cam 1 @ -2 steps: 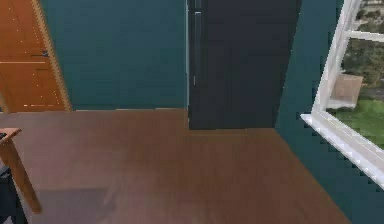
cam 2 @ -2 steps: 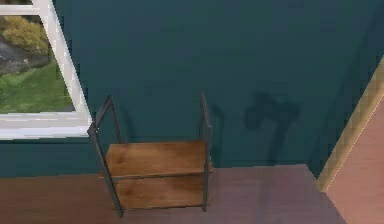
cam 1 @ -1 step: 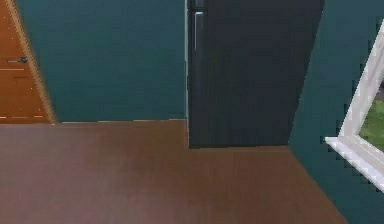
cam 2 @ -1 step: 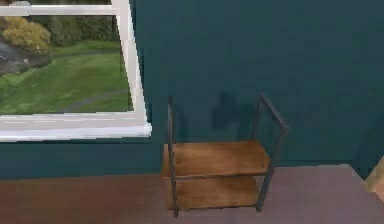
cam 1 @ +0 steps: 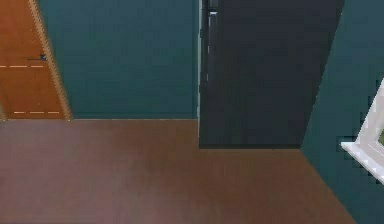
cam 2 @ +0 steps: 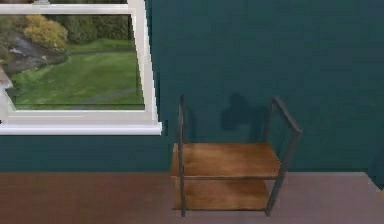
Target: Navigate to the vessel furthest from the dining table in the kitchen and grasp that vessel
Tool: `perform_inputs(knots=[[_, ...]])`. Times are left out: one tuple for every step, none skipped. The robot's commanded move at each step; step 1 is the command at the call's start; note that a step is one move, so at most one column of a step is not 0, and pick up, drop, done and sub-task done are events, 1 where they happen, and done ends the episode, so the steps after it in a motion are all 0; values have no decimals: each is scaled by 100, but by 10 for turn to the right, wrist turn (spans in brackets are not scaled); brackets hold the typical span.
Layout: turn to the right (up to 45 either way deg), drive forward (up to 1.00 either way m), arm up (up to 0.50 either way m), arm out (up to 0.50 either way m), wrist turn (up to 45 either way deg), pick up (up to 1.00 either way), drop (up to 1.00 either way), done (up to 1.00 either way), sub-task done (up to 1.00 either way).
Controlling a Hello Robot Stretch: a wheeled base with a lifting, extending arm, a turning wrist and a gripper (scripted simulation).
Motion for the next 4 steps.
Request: perform_inputs(knots=[[0,45,0,0,0,0,0,0,0],[0,30,0,0,0,0,0,0,0],[-420,0,0,0,0,0,0,0,0],[0,100,0,0,0,0,0,0,0]])
